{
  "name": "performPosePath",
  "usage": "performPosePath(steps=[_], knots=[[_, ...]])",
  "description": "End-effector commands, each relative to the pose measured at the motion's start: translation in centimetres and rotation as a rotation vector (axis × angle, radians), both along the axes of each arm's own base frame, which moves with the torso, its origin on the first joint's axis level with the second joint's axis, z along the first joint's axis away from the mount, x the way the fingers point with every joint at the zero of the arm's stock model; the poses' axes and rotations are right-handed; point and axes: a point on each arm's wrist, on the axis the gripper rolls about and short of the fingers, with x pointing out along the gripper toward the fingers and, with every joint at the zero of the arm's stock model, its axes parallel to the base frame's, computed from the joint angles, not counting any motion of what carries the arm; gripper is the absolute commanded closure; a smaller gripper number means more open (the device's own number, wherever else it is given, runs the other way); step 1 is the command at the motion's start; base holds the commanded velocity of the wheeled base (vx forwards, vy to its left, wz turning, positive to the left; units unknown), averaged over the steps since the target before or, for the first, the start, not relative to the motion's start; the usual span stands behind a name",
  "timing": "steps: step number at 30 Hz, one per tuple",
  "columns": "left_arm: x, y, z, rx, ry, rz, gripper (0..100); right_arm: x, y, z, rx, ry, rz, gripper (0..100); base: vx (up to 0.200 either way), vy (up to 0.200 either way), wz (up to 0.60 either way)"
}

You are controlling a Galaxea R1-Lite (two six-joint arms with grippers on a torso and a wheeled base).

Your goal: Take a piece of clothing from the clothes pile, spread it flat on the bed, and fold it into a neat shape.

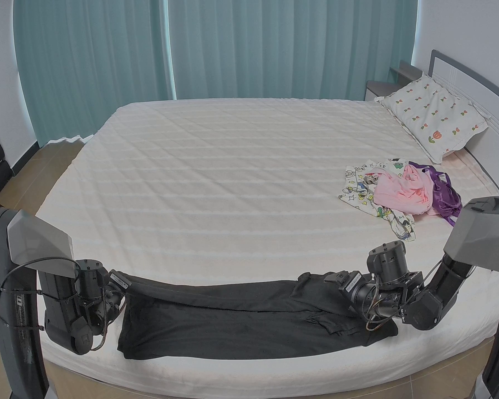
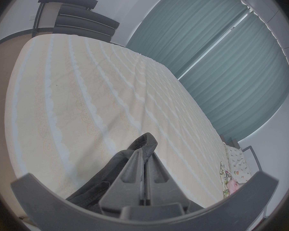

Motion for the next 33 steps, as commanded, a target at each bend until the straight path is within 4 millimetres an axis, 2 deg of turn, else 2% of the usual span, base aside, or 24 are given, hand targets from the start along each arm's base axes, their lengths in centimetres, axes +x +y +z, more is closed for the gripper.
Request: performPosePath(steps=[1, 16, 24, 33], knots=[[0.1, 0.0, 0.2, -0.002, -0.016, 0.0, 100, -0.2, 1.0, -2.4, -0.033, 0.058, 0.025, 0, 0.0, 0.0, 0.0], [0.1, 0.0, 0.1, 0.0, -0.014, 0.001, 100, 0.1, 1.3, -2.7, -0.066, 0.103, 0.026, 0, 0.0, 0.0, 0.0], [0.2, 0.2, 0.5, -0.003, -0.03, 0.006, 100, 2.4, 0.3, -3.9, -0.144, 0.071, -0.03, 0, 0.0, 0.0, 0.0], [0.2, 0.4, 1.1, -0.004, -0.046, 0.015, 100, 3.2, 0.5, -4.0, -0.169, 0.092, -0.027, 0, 0.0, 0.0, 0.0]])
